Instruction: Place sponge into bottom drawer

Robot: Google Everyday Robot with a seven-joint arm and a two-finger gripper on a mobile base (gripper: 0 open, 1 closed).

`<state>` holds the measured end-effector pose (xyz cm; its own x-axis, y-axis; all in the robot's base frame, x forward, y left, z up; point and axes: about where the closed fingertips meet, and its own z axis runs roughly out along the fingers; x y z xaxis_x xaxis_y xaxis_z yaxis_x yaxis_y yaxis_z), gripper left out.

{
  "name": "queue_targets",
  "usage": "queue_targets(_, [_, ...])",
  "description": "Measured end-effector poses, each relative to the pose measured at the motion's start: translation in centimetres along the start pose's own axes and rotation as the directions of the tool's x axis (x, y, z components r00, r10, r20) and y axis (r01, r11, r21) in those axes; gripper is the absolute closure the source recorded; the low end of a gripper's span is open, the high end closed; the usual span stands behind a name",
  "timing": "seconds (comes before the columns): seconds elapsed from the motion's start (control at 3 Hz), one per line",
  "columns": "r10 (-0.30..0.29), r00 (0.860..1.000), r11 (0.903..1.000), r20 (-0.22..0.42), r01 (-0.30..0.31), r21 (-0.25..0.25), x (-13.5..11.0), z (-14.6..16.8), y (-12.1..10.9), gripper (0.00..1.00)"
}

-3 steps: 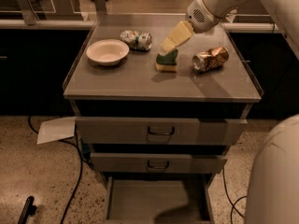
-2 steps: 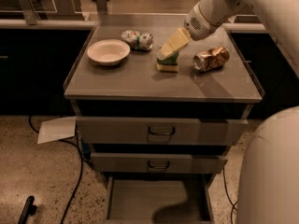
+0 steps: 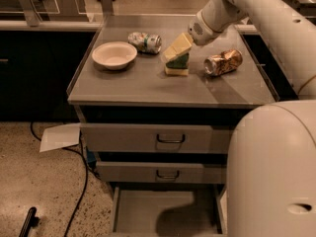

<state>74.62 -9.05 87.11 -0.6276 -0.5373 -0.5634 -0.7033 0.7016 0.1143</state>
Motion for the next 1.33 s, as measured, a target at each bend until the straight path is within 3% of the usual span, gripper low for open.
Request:
queue_targets(0.67, [0.03, 0.999, 0.9989, -0.021, -0.029, 0.037, -0.7, 3.1, -1.2, 0.0])
queue_targets(1.33, [0.067, 0.995, 0.9967, -0.078, -0.063, 0.051, 1.0, 5.7, -1.4, 0.0])
